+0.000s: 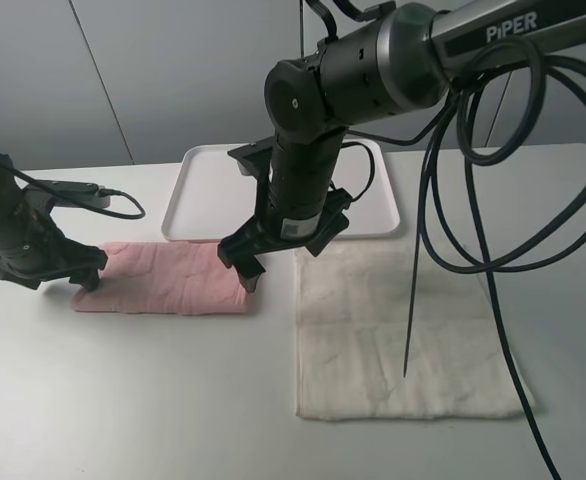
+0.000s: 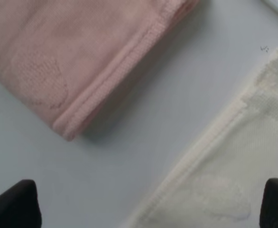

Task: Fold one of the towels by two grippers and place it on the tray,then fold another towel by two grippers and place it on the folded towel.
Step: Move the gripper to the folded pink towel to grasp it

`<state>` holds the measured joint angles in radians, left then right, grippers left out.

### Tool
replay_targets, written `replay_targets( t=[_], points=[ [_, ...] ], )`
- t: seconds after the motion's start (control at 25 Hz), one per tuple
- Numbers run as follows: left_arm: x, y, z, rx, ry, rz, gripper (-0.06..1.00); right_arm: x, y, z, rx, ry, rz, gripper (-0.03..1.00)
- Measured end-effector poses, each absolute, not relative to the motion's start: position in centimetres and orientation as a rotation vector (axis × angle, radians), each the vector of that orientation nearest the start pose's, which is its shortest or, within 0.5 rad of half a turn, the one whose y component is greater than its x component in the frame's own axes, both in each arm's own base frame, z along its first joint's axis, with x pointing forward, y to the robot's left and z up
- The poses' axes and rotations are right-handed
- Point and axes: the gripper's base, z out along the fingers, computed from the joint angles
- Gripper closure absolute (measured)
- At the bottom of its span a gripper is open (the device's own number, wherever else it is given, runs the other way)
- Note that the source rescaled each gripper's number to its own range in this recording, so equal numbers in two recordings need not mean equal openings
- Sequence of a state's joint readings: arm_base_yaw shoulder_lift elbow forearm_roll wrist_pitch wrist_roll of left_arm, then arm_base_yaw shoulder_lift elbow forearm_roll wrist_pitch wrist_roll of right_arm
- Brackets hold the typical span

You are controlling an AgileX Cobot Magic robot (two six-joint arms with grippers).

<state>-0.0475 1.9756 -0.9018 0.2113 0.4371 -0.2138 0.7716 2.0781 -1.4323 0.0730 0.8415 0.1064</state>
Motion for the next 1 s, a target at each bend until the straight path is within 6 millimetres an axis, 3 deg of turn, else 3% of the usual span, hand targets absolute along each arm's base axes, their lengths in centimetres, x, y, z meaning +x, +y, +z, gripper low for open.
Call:
replay_targets(
  t=[0.24,0.6,1.0],
  points=[
    [31.2,-0.9,8.1,-0.006,3.006,0.081,-0.05,28.9,29.2,14.8,-0.896,2.881,0.239,-0.03],
    [28.2,-1.2,8.5,-0.049,3.009,0.023,-0.05,28.7,29.8,14.9,-0.809,2.890,0.319,-0.03],
    [27.7,-1.2,8.5,-0.021,3.051,0.029,-0.05,29.1,30.6,14.9,-0.718,2.842,0.362,-0.03]
  ],
)
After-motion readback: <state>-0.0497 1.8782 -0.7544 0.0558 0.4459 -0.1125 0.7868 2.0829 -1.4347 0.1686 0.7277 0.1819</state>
